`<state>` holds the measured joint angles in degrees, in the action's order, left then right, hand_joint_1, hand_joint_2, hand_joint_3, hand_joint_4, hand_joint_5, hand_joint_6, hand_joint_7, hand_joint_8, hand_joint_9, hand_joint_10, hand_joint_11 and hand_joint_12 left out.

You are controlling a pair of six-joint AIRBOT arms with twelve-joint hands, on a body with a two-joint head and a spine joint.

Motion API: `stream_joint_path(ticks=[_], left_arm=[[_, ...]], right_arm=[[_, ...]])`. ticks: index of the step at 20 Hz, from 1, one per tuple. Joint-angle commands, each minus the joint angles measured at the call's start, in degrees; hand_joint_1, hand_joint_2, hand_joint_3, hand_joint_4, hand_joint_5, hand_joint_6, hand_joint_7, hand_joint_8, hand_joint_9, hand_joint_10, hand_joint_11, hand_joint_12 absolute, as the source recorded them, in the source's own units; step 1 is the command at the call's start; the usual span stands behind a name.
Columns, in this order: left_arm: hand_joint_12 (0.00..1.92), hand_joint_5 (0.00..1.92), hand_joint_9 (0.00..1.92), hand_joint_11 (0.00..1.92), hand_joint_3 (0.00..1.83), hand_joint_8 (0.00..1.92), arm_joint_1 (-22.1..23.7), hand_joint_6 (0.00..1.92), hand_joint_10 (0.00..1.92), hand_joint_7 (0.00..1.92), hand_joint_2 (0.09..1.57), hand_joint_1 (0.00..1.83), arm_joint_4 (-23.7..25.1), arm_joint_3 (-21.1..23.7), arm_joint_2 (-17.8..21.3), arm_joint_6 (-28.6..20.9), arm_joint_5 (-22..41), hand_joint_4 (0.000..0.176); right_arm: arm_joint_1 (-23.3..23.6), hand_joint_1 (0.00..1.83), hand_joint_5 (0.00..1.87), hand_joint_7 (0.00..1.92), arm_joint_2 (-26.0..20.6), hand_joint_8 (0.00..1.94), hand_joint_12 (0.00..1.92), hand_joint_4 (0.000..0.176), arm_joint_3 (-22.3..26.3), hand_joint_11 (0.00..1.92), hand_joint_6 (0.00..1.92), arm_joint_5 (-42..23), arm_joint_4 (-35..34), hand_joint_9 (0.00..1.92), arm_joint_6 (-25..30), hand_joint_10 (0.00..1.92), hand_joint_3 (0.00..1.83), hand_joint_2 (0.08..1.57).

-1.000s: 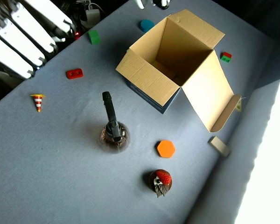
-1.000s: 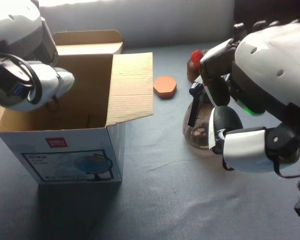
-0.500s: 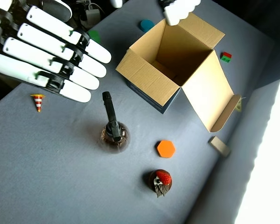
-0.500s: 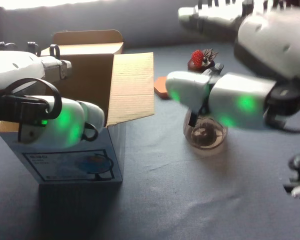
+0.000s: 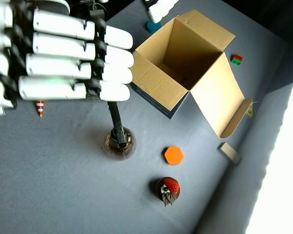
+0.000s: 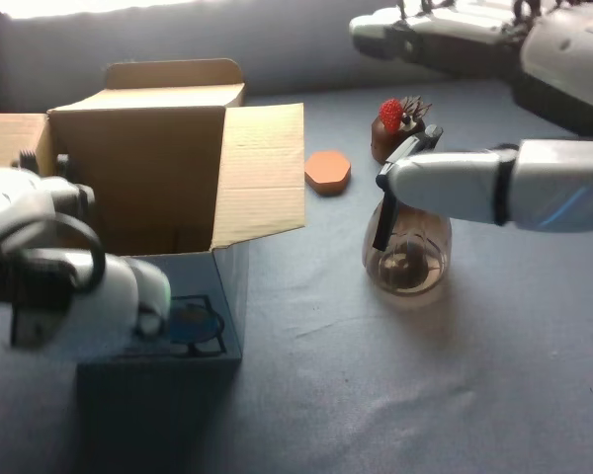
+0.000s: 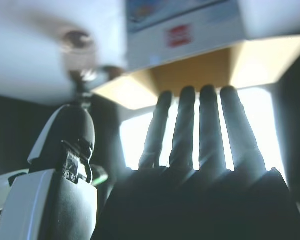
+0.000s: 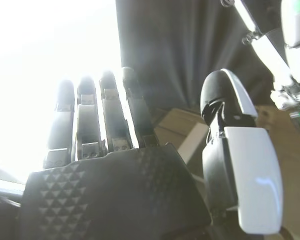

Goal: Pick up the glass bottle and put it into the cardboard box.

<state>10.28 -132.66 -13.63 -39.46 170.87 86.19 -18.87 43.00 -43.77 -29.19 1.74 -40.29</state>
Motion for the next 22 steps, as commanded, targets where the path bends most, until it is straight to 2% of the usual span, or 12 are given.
stream_joint_path(ticks=[1, 2, 4, 6, 10, 11, 12, 15, 17, 20, 22], left_arm=[[0.0, 0.04, 0.04, 0.0, 0.0, 0.0, -0.3, 0.0, 0.0, 0.06, 1.27, 0.06, 2.9, 0.9, 0.3, -1.0, -0.8, 0.02], [0.0, 0.04, 0.04, 0.0, 0.0, 0.0, -1.4, 0.0, 0.0, 0.06, 1.27, 0.05, 2.9, 1.8, 0.5, -1.9, -0.3, 0.02], [0.0, 0.05, 0.04, 0.0, 0.0, 0.0, -2.4, 0.0, 0.0, 0.06, 1.27, 0.05, 2.9, 3.8, 0.4, -5.3, 0.7, 0.02], [0.0, 0.05, 0.04, 0.0, 0.0, 0.0, -3.2, 0.0, 0.0, 0.06, 1.28, 0.05, 2.9, 5.3, 0.4, -8.2, 1.6, 0.02], [0.0, 0.05, 0.02, 0.0, 0.0, 0.0, -5.1, 0.0, 0.0, 0.05, 1.27, 0.06, 3.1, 6.9, 0.4, -9.6, 1.9, 0.02], [0.0, 0.05, 0.02, 0.0, 0.0, 0.0, -6.6, 0.0, 0.0, 0.05, 1.27, 0.06, 4.1, 7.4, 0.5, -10.6, 1.0, 0.02], [0.0, 0.05, 0.02, 0.0, 0.0, 0.0, -8.4, 0.0, 0.0, 0.05, 1.27, 0.06, 4.8, 7.6, 0.5, -11.8, -0.4, 0.02], [0.0, 0.05, 0.02, 0.0, 0.0, 0.0, -16.8, 0.0, 0.0, 0.05, 1.27, 0.06, 10.6, 8.0, 0.5, -20.2, -5.7, 0.02], [0.0, 0.05, 0.02, 0.0, 0.0, 0.0, -21.2, 0.0, 0.0, 0.05, 1.27, 0.06, 14.8, 7.8, 0.5, -23.7, -8.0, 0.02], [0.0, 0.05, 0.02, 0.0, 0.0, 0.0, -26.3, 0.0, 0.0, 0.05, 1.27, 0.06, 18.5, 7.5, 0.2, -28.8, -10.4, 0.02], [0.0, 0.05, 0.02, 0.0, 0.0, 0.0, -28.4, 0.0, 0.0, 0.05, 1.28, 0.05, 19.3, 7.4, -0.5, -29.9, -10.5, 0.02]], right_arm=[[0.5, 0.56, 0.2, 0.21, -0.2, 0.0, 0.3, 0.0, -0.8, 0.0, 0.02, -7.4, 2.4, 0.12, 4.8, 0.08, 0.0, 1.06], [0.6, 0.74, 0.19, 0.18, 0.2, 0.0, 0.19, 0.0, -3.3, 0.0, 0.01, -6.1, 6.6, 0.11, 11.5, 0.07, 0.0, 1.02], [1.1, 0.99, 0.17, 0.17, 1.3, 0.0, 0.09, 0.0, -6.6, 0.0, 0.0, -2.6, 9.6, 0.1, 15.5, 0.05, 0.0, 0.99], [1.2, 1.1, 0.17, 0.16, 2.6, 0.0, 0.08, 0.0, -9.2, 0.0, 0.0, -1.1, 10.6, 0.1, 17.9, 0.05, 0.0, 1.01], [1.6, 1.11, 0.15, 0.16, 4.8, 0.0, 0.0, 0.0, -13.2, 0.0, 0.0, 1.4, 10.8, 0.09, 20.2, 0.03, 0.0, 1.02], [1.9, 1.11, 0.15, 0.16, 5.8, 0.0, 0.0, 0.0, -14.6, 0.0, 0.0, 2.9, 11.6, 0.09, 22.3, 0.03, 0.0, 1.02], [2.1, 1.11, 0.15, 0.16, 6.4, 0.0, 0.0, 0.0, -15.5, 0.0, 0.0, 4.0, 11.8, 0.09, 23.2, 0.03, 0.0, 1.02], [1.8, 1.1, 0.15, 0.16, 8.5, 0.0, 0.0, 0.0, -18.2, 0.0, 0.0, 6.2, 14.2, 0.09, 27.8, 0.03, 0.0, 1.01], [1.7, 1.1, 0.15, 0.16, 9.3, 0.0, 0.0, 0.0, -19.0, 0.0, 0.0, 7.0, 17.1, 0.09, 31.3, 0.03, 0.0, 1.01], [1.3, 1.1, 0.15, 0.16, 9.9, 0.0, 0.0, 0.0, -19.1, 0.0, 0.0, 7.1, 18.6, 0.09, 31.8, 0.03, 0.0, 1.02], [1.1, 1.09, 0.15, 0.16, 10.9, 0.0, 0.0, 0.0, -19.8, 0.0, 0.0, 7.3, 18.9, 0.1, 31.7, 0.03, 0.0, 1.02]])
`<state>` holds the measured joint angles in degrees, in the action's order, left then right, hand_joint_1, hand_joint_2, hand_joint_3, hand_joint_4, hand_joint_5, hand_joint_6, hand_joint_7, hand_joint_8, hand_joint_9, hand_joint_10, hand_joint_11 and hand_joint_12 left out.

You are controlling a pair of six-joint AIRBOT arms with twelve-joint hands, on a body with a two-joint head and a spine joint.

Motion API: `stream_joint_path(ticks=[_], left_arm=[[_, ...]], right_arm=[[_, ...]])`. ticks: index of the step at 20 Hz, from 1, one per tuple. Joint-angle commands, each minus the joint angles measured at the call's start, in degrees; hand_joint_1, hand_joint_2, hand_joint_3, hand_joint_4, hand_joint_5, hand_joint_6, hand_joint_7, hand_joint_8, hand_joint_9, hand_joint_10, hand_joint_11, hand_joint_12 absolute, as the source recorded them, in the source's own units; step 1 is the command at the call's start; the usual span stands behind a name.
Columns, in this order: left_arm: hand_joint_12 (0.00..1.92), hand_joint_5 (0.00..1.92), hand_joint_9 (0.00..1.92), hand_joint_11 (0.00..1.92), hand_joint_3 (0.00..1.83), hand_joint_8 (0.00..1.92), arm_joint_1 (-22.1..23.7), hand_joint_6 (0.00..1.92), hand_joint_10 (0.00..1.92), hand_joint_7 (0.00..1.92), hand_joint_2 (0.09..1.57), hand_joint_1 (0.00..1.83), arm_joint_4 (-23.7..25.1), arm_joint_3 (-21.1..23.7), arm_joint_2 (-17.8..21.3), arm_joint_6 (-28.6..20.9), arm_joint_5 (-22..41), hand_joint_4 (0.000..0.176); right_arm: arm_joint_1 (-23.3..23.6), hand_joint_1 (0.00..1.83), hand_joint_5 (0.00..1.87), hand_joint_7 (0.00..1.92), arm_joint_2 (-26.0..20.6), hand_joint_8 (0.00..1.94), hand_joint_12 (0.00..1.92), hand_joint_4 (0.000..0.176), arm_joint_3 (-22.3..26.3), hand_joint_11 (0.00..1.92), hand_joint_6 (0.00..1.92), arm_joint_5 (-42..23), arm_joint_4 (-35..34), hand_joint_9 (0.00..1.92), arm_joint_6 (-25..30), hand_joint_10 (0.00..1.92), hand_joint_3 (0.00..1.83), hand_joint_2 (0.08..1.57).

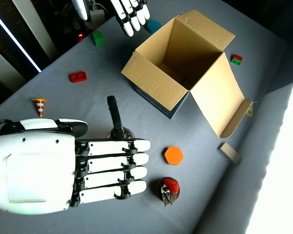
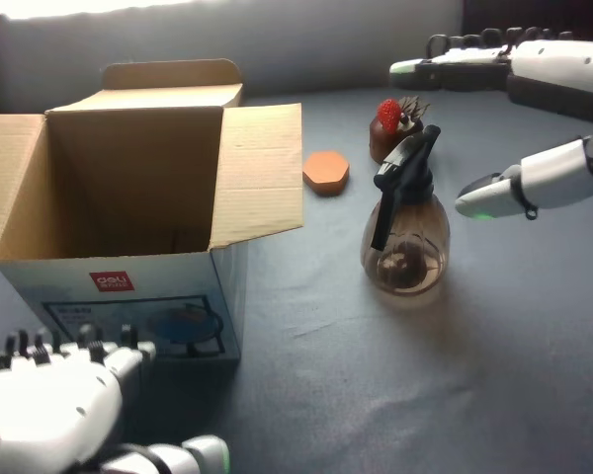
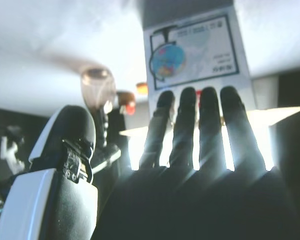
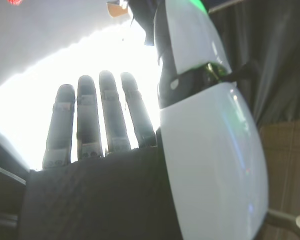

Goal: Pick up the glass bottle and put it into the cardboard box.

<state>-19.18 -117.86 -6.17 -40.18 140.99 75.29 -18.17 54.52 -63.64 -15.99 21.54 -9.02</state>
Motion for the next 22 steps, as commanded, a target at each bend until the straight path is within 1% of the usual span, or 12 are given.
stream_joint_path(ticks=[1, 3, 4, 5, 6, 9, 12, 13, 16, 20, 22], left_arm=[[0.0, 0.04, 0.02, 0.0, 0.0, 0.0, -0.7, 0.0, 0.0, 0.05, 1.28, 0.04, 4.9, -0.2, -0.6, -1.2, 0.3, 0.02], [0.0, 0.05, 0.02, 0.0, 0.0, 0.0, -2.8, 0.0, 0.0, 0.05, 1.28, 0.04, 6.8, -0.3, -1.6, -2.8, 0.3, 0.018], [0.0, 0.06, 0.02, 0.0, 0.0, 0.0, -5.4, 0.01, 0.0, 0.05, 1.28, 0.04, 11.4, -0.3, -2.7, -5.5, 0.3, 0.018], [0.0, 0.06, 0.01, 0.0, 0.0, 0.0, -7.3, 0.01, 0.0, 0.05, 1.28, 0.04, 14.7, -0.4, -3.8, -8.4, 0.8, 0.012], [0.0, 0.04, 0.01, 0.0, 0.0, 0.0, -8.5, 0.0, 0.0, 0.04, 1.28, 0.03, 16.0, -0.7, -4.9, -10.0, 1.4, 0.0], [0.0, 0.0, 0.0, 0.0, 0.0, 0.0, -10.3, 0.0, 0.0, 0.03, 1.28, 0.03, 17.5, -1.6, -7.7, -12.0, 4.3, 0.0], [0.0, 0.0, 0.0, 0.0, 0.0, 0.0, -13.3, 0.0, 0.0, 0.02, 1.28, 0.03, 18.6, -2.6, -9.3, -15.8, 4.3, 0.0], [0.0, 0.0, 0.0, 0.0, 0.0, 0.0, -14.1, 0.0, 0.0, 0.02, 1.28, 0.03, 18.7, -2.7, -9.5, -16.7, 4.5, 0.0], [0.0, 0.0, 0.0, 0.0, 0.0, 0.0, -16.9, 0.0, 0.0, 0.01, 1.27, 0.02, 20.9, -3.7, -9.9, -20.1, 5.3, 0.0], [0.0, 0.0, 0.0, 0.0, 0.0, 0.0, -18.7, 0.0, 0.0, 0.01, 1.28, 0.02, 23.5, -5.4, -10.5, -21.4, 3.3, 0.0], [0.0, 0.0, 0.0, 0.0, 0.0, 0.0, -18.9, 0.0, 0.0, 0.01, 1.28, 0.02, 24.3, -5.8, -11.1, -22.4, 3.2, 0.0]], right_arm=[[0.4, 1.09, 0.15, 0.16, 0.4, 0.0, 0.0, 0.0, -0.7, 0.0, 0.0, -5.0, -0.7, 0.1, 0.2, 0.03, 0.0, 1.02], [0.4, 1.09, 0.15, 0.16, 1.8, 0.0, 0.0, 0.0, -1.7, 0.0, 0.0, -3.1, -0.5, 0.1, 0.2, 0.03, 0.0, 1.02], [0.2, 1.09, 0.15, 0.16, 2.6, 0.0, 0.0, 0.0, -2.3, 0.0, 0.0, -2.2, -0.3, 0.09, 0.2, 0.03, 0.0, 1.02], [0.1, 1.09, 0.15, 0.15, 3.2, 0.0, 0.0, 0.0, -2.8, 0.0, 0.0, -2.2, 0.6, 0.09, 0.4, 0.02, 0.0, 1.02], [0.1, 1.09, 0.15, 0.15, 3.6, 0.0, 0.0, 0.0, -3.1, 0.0, 0.0, -2.2, 1.3, 0.08, 0.7, 0.02, 0.0, 1.02], [0.1, 1.09, 0.15, 0.15, 4.7, 0.0, 0.0, 0.0, -4.0, 0.0, 0.0, -3.1, 3.1, 0.08, 2.4, 0.02, 0.0, 1.02], [0.3, 1.09, 0.14, 0.15, 5.9, 0.0, 0.0, 0.0, -5.1, 0.0, 0.0, -3.8, 3.3, 0.07, 2.8, 0.01, 0.0, 1.02], [0.5, 1.09, 0.13, 0.15, 6.1, 0.0, 0.0, 0.0, -5.3, 0.0, 0.0, -3.8, 3.3, 0.07, 2.9, 0.01, 0.0, 1.02], [0.8, 1.08, 0.12, 0.14, 7.5, 0.0, 0.0, 0.0, -6.1, 0.0, 0.0, -3.7, 3.3, 0.07, 3.6, 0.01, 0.0, 1.02], [0.6, 1.08, 0.13, 0.14, 8.7, 0.0, 0.0, 0.0, -6.6, 0.0, 0.0, -3.6, 3.9, 0.07, 3.9, 0.01, 0.0, 1.02], [0.6, 1.07, 0.13, 0.14, 9.3, 0.0, 0.0, 0.0, -7.1, 0.0, 0.0, -3.6, 4.0, 0.07, 3.9, 0.01, 0.0, 1.02]])
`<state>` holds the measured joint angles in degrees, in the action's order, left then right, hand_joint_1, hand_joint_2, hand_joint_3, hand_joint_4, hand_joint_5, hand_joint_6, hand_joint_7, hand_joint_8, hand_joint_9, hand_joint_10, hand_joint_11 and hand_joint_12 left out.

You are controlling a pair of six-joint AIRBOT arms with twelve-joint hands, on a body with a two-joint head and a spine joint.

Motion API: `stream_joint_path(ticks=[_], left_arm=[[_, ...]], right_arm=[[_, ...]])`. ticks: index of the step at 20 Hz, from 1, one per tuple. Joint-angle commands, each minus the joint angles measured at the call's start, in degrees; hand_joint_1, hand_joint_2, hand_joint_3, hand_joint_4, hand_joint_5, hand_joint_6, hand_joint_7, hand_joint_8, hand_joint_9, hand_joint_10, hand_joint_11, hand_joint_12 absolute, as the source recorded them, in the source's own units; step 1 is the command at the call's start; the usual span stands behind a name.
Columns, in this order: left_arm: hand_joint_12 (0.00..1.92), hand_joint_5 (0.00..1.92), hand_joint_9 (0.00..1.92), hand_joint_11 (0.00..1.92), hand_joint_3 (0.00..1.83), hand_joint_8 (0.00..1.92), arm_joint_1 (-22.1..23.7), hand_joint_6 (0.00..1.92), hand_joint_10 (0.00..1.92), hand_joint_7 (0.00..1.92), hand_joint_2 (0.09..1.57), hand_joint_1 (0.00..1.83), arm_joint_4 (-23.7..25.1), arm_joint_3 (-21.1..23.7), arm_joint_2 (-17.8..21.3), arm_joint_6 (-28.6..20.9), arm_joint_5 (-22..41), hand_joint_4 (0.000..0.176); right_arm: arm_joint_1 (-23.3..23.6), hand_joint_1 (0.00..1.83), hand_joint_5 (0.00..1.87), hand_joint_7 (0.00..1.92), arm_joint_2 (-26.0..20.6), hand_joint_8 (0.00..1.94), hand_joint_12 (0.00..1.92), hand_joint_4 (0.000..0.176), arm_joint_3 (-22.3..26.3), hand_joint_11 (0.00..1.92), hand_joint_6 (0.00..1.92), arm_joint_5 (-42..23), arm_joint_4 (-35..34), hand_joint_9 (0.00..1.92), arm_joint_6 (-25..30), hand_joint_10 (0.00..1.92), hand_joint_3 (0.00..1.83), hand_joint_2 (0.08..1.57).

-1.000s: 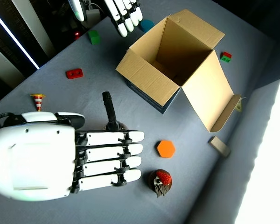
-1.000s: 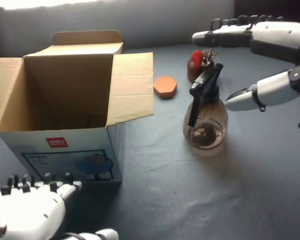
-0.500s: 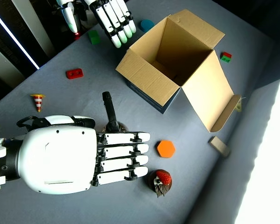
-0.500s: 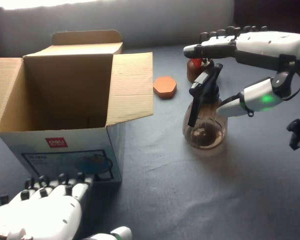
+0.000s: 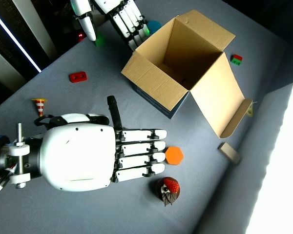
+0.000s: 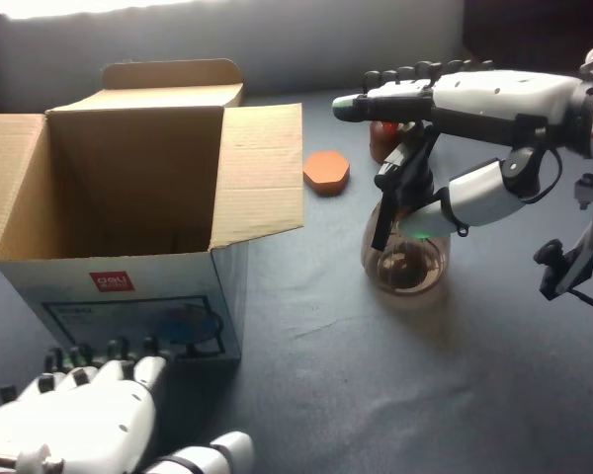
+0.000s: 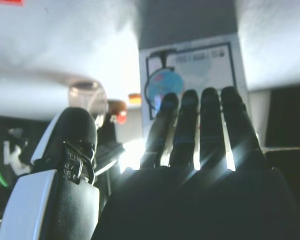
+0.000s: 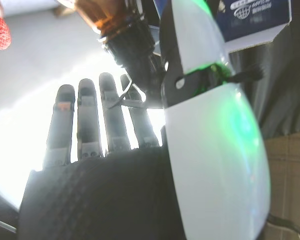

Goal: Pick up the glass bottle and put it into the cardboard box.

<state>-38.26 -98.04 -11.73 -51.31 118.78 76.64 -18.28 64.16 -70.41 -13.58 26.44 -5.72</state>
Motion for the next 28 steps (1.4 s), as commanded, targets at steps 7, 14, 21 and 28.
stream_joint_path(ticks=[7, 14, 21, 28], left_arm=[[0.0, 0.0, 0.0, 0.0, 0.0, 0.0, 0.6, 0.0, 0.0, 0.01, 1.28, 0.02, 4.5, 0.0, -1.0, -1.1, 1.6, 0.0], [0.0, 0.0, 0.0, 0.0, 0.0, 0.0, 0.6, 0.0, 0.0, 0.01, 1.28, 0.02, 4.5, 0.4, -0.4, -2.9, 0.8, 0.0], [0.0, 0.0, 0.0, 0.0, 0.0, 0.0, -1.4, 0.0, 0.0, 0.01, 1.28, 0.02, 6.0, 0.1, 0.3, -2.5, -0.4, 0.0], [0.0, 0.0, 0.0, 0.0, 0.0, 0.0, -2.3, 0.0, 0.0, 0.01, 1.28, 0.02, 8.1, -1.6, 0.3, -1.4, -4.1, 0.0]], right_arm=[[-0.2, 1.05, 0.13, 0.14, 0.0, 0.0, 0.0, 0.0, -0.8, 0.0, 0.0, -6.1, -0.2, 0.07, 0.8, 0.01, 0.0, 1.02], [-0.1, 1.04, 0.12, 0.15, 0.1, 0.0, 0.0, 0.0, -1.2, 0.0, 0.0, -5.8, 4.7, 0.07, 5.9, 0.01, 0.0, 1.02], [-0.2, 1.04, 0.12, 0.15, 0.1, 0.0, 0.0, 0.0, -3.2, 0.0, 0.0, -7.6, 6.2, 0.07, 9.1, 0.01, 0.0, 1.03], [-0.4, 1.03, 0.12, 0.16, 0.1, 0.01, 0.0, 0.0, -3.2, 0.0, 0.0, -7.7, 6.9, 0.07, 9.5, 0.01, 0.0, 1.03]])
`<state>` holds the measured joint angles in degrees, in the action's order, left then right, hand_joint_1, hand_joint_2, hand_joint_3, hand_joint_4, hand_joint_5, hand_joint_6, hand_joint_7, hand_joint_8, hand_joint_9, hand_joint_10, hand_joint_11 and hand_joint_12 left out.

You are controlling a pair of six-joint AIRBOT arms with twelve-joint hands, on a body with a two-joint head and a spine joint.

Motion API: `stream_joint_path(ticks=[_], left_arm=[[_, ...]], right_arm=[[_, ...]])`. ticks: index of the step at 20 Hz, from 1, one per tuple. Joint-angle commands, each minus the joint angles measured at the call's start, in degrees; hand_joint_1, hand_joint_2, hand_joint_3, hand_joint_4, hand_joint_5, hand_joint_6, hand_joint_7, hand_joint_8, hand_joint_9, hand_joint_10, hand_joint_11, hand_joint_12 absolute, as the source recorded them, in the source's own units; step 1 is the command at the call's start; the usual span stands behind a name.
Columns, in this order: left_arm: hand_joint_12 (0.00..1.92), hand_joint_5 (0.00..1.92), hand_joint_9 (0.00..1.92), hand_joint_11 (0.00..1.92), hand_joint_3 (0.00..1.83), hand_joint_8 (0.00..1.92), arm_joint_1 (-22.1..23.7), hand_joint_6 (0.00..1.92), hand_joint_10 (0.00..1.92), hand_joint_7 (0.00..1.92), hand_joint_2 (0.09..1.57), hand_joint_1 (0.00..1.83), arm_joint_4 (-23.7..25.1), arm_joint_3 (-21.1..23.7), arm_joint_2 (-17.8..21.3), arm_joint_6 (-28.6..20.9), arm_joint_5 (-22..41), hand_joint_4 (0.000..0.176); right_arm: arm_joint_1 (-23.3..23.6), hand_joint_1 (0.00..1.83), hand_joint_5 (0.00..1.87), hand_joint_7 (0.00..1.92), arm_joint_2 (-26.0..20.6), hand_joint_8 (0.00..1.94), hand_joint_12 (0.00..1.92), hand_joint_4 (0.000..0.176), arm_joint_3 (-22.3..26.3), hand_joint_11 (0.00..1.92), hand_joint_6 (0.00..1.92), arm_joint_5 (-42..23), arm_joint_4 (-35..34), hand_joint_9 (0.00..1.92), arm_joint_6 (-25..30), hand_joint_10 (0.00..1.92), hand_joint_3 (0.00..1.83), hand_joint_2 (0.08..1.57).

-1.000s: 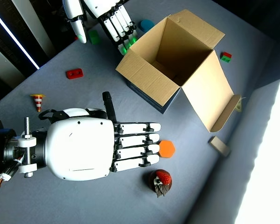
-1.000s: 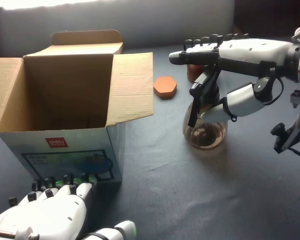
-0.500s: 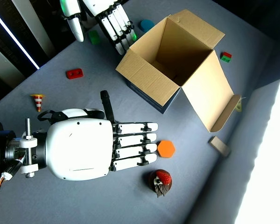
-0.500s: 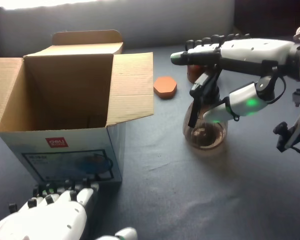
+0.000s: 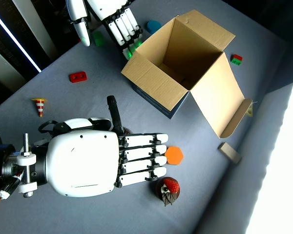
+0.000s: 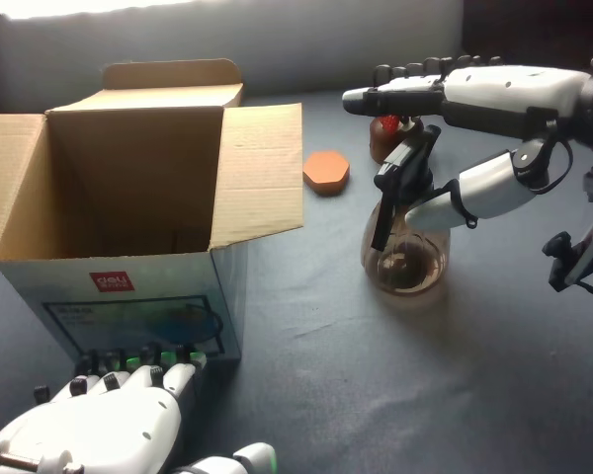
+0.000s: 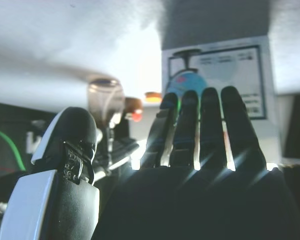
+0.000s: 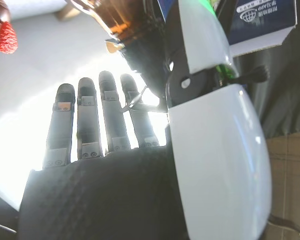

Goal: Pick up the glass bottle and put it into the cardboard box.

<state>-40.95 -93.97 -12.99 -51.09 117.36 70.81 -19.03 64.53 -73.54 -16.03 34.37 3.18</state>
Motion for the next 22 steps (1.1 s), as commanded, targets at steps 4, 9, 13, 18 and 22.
stream_joint_path(ticks=[4, 9, 13, 18, 22], left_arm=[[0.0, 0.0, 0.0, 0.0, 0.0, 0.0, -0.9, 0.0, 0.0, 0.01, 1.28, 0.02, 4.8, -1.1, 0.1, -1.5, 0.8, 0.0], [0.0, 0.0, 0.0, 0.0, 0.0, 0.0, -1.8, 0.0, 0.0, 0.01, 1.28, 0.02, 5.5, -2.5, 0.1, -1.8, -0.7, 0.0], [0.0, 0.0, 0.0, 0.0, 0.0, 0.0, -3.3, 0.0, 0.0, 0.01, 1.28, 0.03, 7.8, -3.3, 0.3, -3.4, -1.9, 0.0], [0.0, 0.0, 0.0, 0.0, 0.0, 0.0, -4.6, 0.0, 0.0, 0.01, 1.28, 0.03, 9.7, -4.1, 1.2, -5.6, -3.1, 0.0], [0.0, 0.0, 0.0, 0.0, 0.0, 0.0, -5.1, 0.0, 0.0, 0.02, 1.28, 0.03, 9.9, -4.5, 1.7, -5.6, -3.9, 0.0]], right_arm=[[0.2, 1.07, 0.37, 0.45, -0.1, 0.03, 0.86, 0.0, 0.0, 0.0, 0.05, -5.3, -0.8, 0.33, 0.7, 0.1, 0.0, 1.02], [0.1, 1.1, 0.63, 0.75, -0.1, 0.15, 1.38, 0.0, 0.0, 0.13, 0.21, -5.4, -0.5, 0.55, 0.7, 0.53, 0.01, 1.08], [0.0, 1.36, 0.84, 1.03, -0.3, 0.97, 1.57, 0.0, 0.0, 0.64, 1.18, -5.5, -0.4, 0.81, 0.8, 1.3, 0.0, 1.14], [0.8, 1.37, 0.84, 1.03, -1.4, 0.99, 1.54, 0.0, 0.9, 0.66, 1.15, -6.1, 0.2, 0.82, 0.7, 1.31, 0.0, 1.14], [5.0, 1.37, 0.83, 1.02, -4.3, 1.0, 1.54, 0.0, 4.1, 0.65, 1.16, -6.1, 3.5, 0.82, 0.7, 1.32, 0.0, 1.14]])
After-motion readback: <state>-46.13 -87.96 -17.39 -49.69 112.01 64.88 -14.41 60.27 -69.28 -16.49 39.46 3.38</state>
